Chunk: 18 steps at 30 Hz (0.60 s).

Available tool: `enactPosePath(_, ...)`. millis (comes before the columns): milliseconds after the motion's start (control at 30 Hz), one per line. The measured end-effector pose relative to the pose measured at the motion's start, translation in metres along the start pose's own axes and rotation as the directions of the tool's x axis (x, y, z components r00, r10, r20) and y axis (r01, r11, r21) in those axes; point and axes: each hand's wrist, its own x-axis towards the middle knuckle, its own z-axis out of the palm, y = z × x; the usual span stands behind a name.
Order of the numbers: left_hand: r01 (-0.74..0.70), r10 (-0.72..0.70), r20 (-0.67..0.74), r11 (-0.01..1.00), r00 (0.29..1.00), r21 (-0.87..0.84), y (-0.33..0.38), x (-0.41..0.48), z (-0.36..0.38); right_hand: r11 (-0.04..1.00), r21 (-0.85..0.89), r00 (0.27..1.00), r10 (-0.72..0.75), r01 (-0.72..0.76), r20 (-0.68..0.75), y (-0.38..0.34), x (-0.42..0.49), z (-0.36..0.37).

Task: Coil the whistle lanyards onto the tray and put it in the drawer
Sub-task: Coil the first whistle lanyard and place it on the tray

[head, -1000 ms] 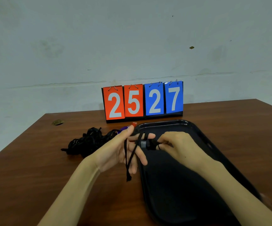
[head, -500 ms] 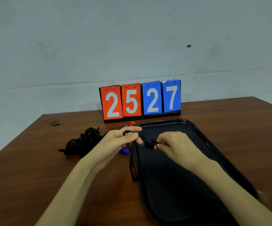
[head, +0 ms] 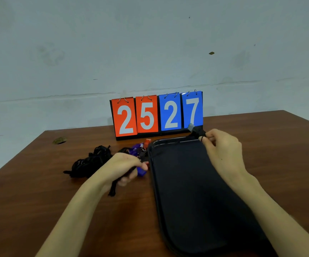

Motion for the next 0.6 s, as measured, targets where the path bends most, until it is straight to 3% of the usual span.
enactPosePath(100, 0.018, -0.003, -0.047, 0.944, 0.999, 0.330, -0.003, 0.002, 0.008, 0.989, 0.056, 0.990, -0.137, 0.136, 0.023, -0.007, -0.004, 0.001)
enactPosePath(200, -0.119, 0.231, -0.243, 0.908, 0.942, 0.402, -0.004, 0.006, 0.017, 0.961, 0.171, 0.958, -0.243, 0.217, 0.150, -0.015, -0.011, 0.003)
enactPosePath(300, -0.416, 0.449, -0.408, 0.893, 0.795, 0.171, 0.006, -0.002, 0.028, 0.939, 0.261, 0.911, -0.296, 0.223, 0.287, -0.029, -0.020, 0.002)
enactPosePath(367, -0.537, 0.500, -0.315, 0.842, 0.807, -0.039, 0.011, -0.009, 0.033, 0.922, 0.310, 0.874, -0.336, 0.231, 0.351, -0.036, -0.025, 0.001)
enactPosePath(500, -0.481, 0.537, 0.041, 0.784, 0.843, -0.392, 0.009, -0.014, 0.037, 0.886, 0.460, 0.791, -0.323, 0.059, 0.519, -0.046, -0.029, -0.004)
enactPosePath(600, -0.384, 0.502, 0.108, 0.767, 0.858, -0.515, 0.006, -0.011, 0.038, 0.837, 0.544, 0.757, -0.318, -0.059, 0.571, -0.048, -0.028, -0.008)
